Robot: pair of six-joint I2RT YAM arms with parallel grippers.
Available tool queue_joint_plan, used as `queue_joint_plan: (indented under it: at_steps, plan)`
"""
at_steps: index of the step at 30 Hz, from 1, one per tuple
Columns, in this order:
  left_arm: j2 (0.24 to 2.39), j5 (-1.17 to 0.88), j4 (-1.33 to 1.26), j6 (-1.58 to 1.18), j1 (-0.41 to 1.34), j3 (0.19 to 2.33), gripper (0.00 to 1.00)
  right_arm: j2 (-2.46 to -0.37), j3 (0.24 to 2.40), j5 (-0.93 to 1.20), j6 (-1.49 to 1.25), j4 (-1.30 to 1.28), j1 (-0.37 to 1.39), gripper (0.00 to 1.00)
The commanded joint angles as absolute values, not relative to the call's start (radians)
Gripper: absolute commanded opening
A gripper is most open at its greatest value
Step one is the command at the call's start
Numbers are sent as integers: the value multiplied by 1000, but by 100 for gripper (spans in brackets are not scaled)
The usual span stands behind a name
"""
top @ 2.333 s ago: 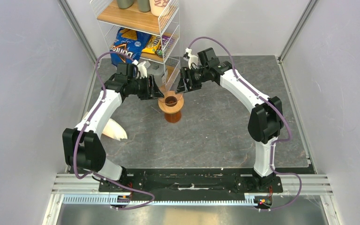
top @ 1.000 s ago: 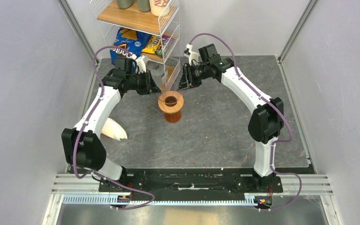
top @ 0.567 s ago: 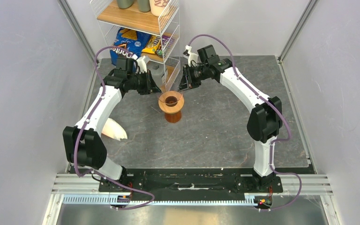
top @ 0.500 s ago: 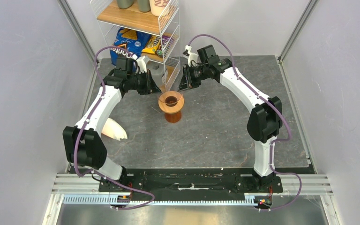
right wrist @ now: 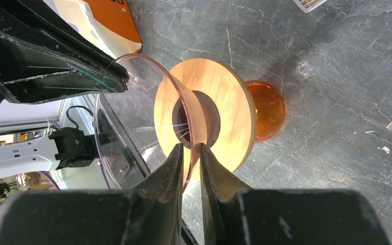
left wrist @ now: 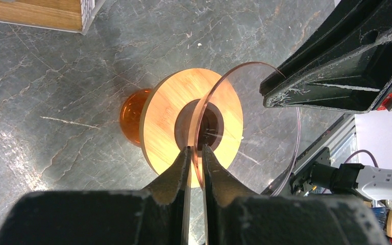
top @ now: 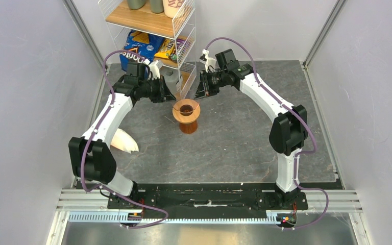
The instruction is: Place the coffee filter in the dripper
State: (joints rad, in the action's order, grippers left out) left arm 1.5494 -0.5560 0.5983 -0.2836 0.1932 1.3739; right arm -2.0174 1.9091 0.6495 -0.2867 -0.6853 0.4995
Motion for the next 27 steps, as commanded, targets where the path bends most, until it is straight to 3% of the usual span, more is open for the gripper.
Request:
queue_joint_plan:
  at_steps: [1, 9, 19, 27]
  plan:
    - [1592, -531, 611, -268, 195, 1350, 15, -2047, 1887, 614, -240, -699, 499, 19]
    - [1596, -530, 621, -269, 195, 1350, 16, -2046, 1916, 630, -244, -712, 499, 23]
    - [1547, -547, 621, -272, 195, 1413, 39, -2016, 1964, 666, -274, -698, 499, 41]
    - [1512, -577, 626, -274, 194, 1442, 65, -1985, 1983, 696, -304, -678, 499, 68]
